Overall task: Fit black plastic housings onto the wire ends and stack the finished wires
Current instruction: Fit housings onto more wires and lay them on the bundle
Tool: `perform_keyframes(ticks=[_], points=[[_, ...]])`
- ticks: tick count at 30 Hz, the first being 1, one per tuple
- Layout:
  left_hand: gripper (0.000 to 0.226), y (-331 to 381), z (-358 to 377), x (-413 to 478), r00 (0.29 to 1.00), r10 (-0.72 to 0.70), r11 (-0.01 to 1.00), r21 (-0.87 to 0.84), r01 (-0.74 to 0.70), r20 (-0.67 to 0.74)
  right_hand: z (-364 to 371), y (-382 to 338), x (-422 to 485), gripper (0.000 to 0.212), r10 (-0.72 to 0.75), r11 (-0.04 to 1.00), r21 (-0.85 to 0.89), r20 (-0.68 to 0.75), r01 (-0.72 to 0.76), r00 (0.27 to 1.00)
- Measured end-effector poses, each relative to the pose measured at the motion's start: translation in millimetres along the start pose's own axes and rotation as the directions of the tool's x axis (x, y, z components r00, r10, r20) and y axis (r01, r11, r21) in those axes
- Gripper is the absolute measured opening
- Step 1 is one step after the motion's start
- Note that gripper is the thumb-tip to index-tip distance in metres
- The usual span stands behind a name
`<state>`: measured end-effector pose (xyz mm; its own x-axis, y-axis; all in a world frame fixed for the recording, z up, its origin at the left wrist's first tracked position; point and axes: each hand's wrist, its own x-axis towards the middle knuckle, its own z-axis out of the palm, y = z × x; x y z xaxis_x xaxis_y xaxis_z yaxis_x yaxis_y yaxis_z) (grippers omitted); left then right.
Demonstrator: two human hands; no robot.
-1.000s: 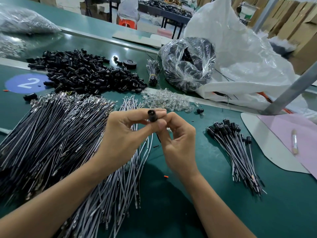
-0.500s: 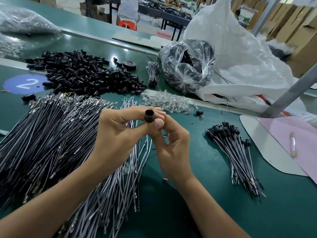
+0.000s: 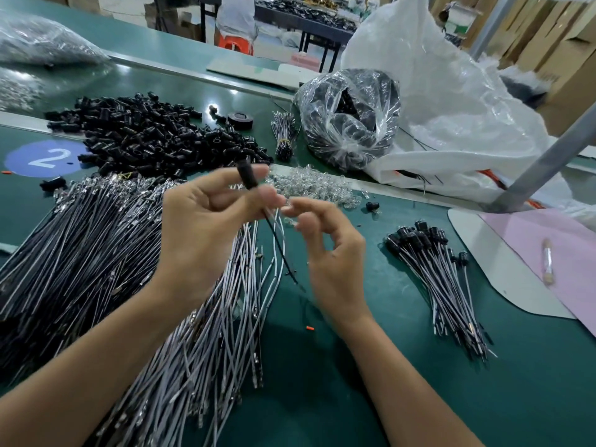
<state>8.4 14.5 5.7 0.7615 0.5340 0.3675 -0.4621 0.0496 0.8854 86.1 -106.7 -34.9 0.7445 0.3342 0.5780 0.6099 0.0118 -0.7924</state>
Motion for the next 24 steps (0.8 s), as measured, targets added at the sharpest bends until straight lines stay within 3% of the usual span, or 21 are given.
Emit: perform_keyframes(ticks=[4,7,9,13,16,20,24], points=[[0.027,-1,-14,10,0.99,-0.103,0.993,-0.062,0.097,-0.096,-19,10,14,0.024,0.068,0.979,-0.175,-0.204,-0.105,0.977],[0.026,-3,-17,12,0.983,-0.163,0.986,-0.032,0.161,-0.081,-28,19,18,0.024,0.212,0.856,-0.463,-0.091,-0.23,0.973],[0.025,-5,-17,12,0.982,-0.178,0.984,-0.014,0.177,-0.064,-31,26,16,0.018,0.281,0.725,-0.659,0.015,-0.202,0.96],[0.028,-11,-19,11,0.978,-0.21,0.973,0.097,0.208,0.012,-32,33,15,0.013,0.323,0.635,-0.753,0.055,-0.173,0.945],[0.031,-18,-21,10,0.961,-0.258,0.936,0.275,0.221,0.103,-32,29,16,0.008,0.291,0.68,-0.708,0.026,-0.187,0.956],[0.019,-26,-19,10,0.945,-0.287,0.891,0.405,0.205,0.155,-31,9,19,0.018,0.157,0.946,-0.286,-0.019,-0.156,0.987],[0.014,-29,-16,9,0.933,-0.303,0.896,0.39,0.211,0.193,-31,-2,20,0.025,0.072,0.994,-0.08,0.044,-0.068,0.996]])
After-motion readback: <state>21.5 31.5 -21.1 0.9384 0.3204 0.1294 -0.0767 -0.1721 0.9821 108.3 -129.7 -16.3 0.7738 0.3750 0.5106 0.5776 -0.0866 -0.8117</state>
